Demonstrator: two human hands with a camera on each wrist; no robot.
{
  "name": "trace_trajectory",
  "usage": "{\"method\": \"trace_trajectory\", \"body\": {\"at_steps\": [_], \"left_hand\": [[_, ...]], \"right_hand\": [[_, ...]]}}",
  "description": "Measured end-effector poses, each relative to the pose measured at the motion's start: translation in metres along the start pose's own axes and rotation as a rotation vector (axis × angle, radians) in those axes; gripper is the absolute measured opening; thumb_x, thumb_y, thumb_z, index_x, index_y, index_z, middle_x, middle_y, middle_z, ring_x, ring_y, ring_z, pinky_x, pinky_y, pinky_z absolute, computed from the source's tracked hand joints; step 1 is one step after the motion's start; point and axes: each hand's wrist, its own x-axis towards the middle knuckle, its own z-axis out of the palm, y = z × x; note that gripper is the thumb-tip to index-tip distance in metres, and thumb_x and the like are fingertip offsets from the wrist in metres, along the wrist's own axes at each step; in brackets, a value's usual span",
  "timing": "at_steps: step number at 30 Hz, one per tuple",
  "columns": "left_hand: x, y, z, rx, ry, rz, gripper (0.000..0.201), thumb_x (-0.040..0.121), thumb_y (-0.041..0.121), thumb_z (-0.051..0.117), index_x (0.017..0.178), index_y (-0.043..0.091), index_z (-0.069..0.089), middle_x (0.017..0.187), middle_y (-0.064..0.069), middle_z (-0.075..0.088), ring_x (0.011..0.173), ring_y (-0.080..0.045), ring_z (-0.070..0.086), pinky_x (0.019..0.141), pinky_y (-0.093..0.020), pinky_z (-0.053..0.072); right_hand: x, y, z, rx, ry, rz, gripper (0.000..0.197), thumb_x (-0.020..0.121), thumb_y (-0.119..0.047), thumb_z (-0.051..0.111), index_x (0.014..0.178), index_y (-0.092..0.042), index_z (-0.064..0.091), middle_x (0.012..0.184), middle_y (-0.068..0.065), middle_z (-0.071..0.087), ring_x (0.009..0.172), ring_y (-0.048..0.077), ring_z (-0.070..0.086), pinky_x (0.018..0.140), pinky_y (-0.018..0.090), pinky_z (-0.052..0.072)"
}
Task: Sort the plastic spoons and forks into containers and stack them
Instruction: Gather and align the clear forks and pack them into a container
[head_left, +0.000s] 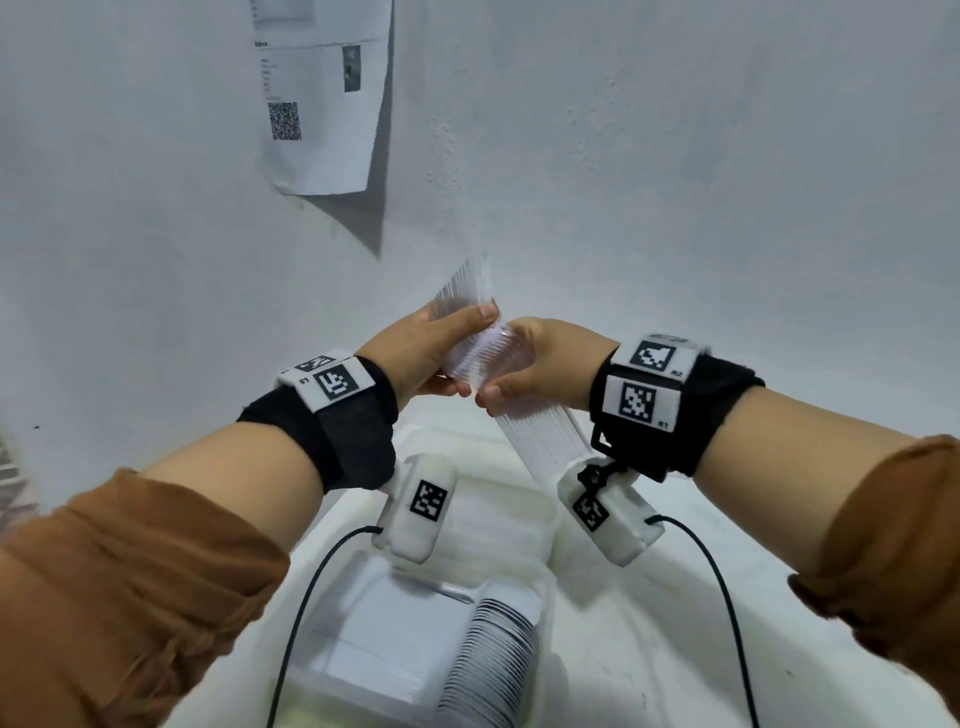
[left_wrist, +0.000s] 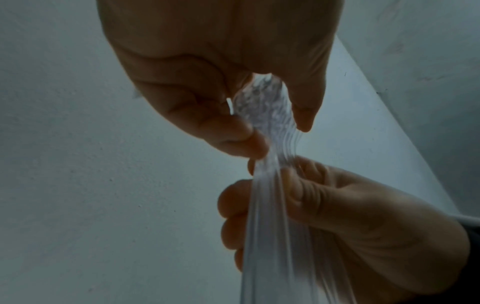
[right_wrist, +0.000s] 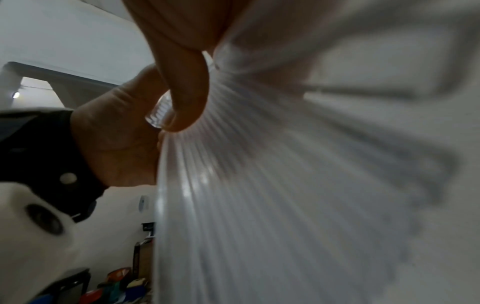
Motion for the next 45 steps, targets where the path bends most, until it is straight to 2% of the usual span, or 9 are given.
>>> {"method": "trace_trajectory", "body": {"at_steps": [5,12,18,21,27,32,35,40,45], "left_hand": [[-0.008,-0.004,-0.002,-0.005,0.049,-0.017,0.025,0.083,0.049,0.058,0.091,0.026,0.061,0.069,0.005,0.065,0.046,-0.009,0.051,0.046,-0.014,0.043],[-0.014,-0.007,-0.005,-0.026,0.176,-0.020,0.022,0.084,0.041,0.062,0.097,0.023,0.060,0.069,0.005,0.066,0.057,-0.014,0.054,0.046,-0.017,0.044],[-0.020,-0.010,-0.019,-0.028,0.195,0.018,0.026,0.085,0.044,0.059,0.096,0.021,0.060,0.071,0.001,0.065,0.047,-0.011,0.052,0.046,-0.016,0.044],[-0.017,-0.009,-0.024,-0.045,0.224,0.043,0.022,0.085,0.042,0.061,0.093,0.021,0.060,0.069,0.004,0.065,0.051,-0.014,0.053,0.047,-0.018,0.045],[-0.006,-0.013,-0.036,0.027,0.149,0.041,0.024,0.085,0.045,0.058,0.096,0.024,0.060,0.068,0.007,0.066,0.053,-0.010,0.058,0.053,-0.019,0.046],[0.004,-0.023,-0.045,-0.049,0.055,-0.004,0.019,0.084,0.042,0.059,0.096,0.028,0.060,0.071,0.016,0.068,0.066,0.001,0.064,0.056,-0.015,0.048],[0.008,-0.025,-0.051,-0.096,-0.019,-0.031,0.028,0.076,0.043,0.062,0.096,0.025,0.061,0.070,0.014,0.068,0.064,-0.001,0.064,0.054,-0.015,0.049],[0.014,-0.030,-0.060,-0.147,-0.042,-0.034,0.048,0.062,0.048,0.064,0.100,0.020,0.062,0.073,0.009,0.069,0.066,-0.004,0.064,0.054,-0.017,0.049],[0.021,-0.034,-0.067,-0.201,-0.055,-0.051,0.038,0.068,0.044,0.064,0.094,0.017,0.063,0.069,0.006,0.068,0.062,-0.005,0.063,0.052,-0.017,0.049]], "right_hand": [[0.003,-0.005,0.004,-0.188,-0.029,-0.066,0.031,0.084,-0.024,0.067,0.108,-0.015,0.051,0.099,-0.002,0.058,0.094,0.015,0.056,0.082,0.024,0.043],[0.005,-0.010,0.009,-0.234,-0.054,-0.126,0.040,0.086,-0.026,0.064,0.120,-0.010,0.047,0.100,-0.002,0.054,0.093,0.013,0.052,0.080,0.024,0.040],[0.005,-0.011,0.014,0.081,-0.209,-0.094,0.021,0.074,-0.025,0.078,0.083,-0.025,0.059,0.078,-0.007,0.069,0.077,0.011,0.066,0.079,0.023,0.051],[0.009,-0.011,0.016,0.163,-0.228,-0.030,0.022,0.068,-0.022,0.082,0.080,-0.023,0.064,0.078,-0.001,0.073,0.077,0.013,0.069,0.082,0.028,0.054],[0.021,-0.014,0.021,0.173,-0.170,0.061,0.023,0.062,-0.020,0.085,0.075,-0.019,0.066,0.081,0.005,0.074,0.083,0.022,0.071,0.086,0.035,0.055],[0.026,-0.013,0.025,0.247,-0.229,0.128,0.020,0.070,-0.010,0.081,0.079,-0.014,0.064,0.068,0.002,0.072,0.065,0.014,0.069,0.064,0.022,0.054],[0.030,-0.015,0.026,0.256,-0.264,0.145,0.016,0.072,-0.007,0.078,0.077,-0.012,0.064,0.070,0.005,0.071,0.067,0.017,0.068,0.067,0.026,0.057],[0.036,-0.019,0.029,0.293,-0.284,0.171,0.015,0.076,0.000,0.073,0.076,-0.010,0.062,0.067,0.005,0.068,0.058,0.011,0.065,0.056,0.021,0.054],[0.042,-0.022,0.034,0.321,-0.262,0.165,0.016,0.076,-0.002,0.073,0.082,-0.011,0.061,0.070,0.008,0.067,0.059,0.017,0.063,0.061,0.026,0.053]]}}
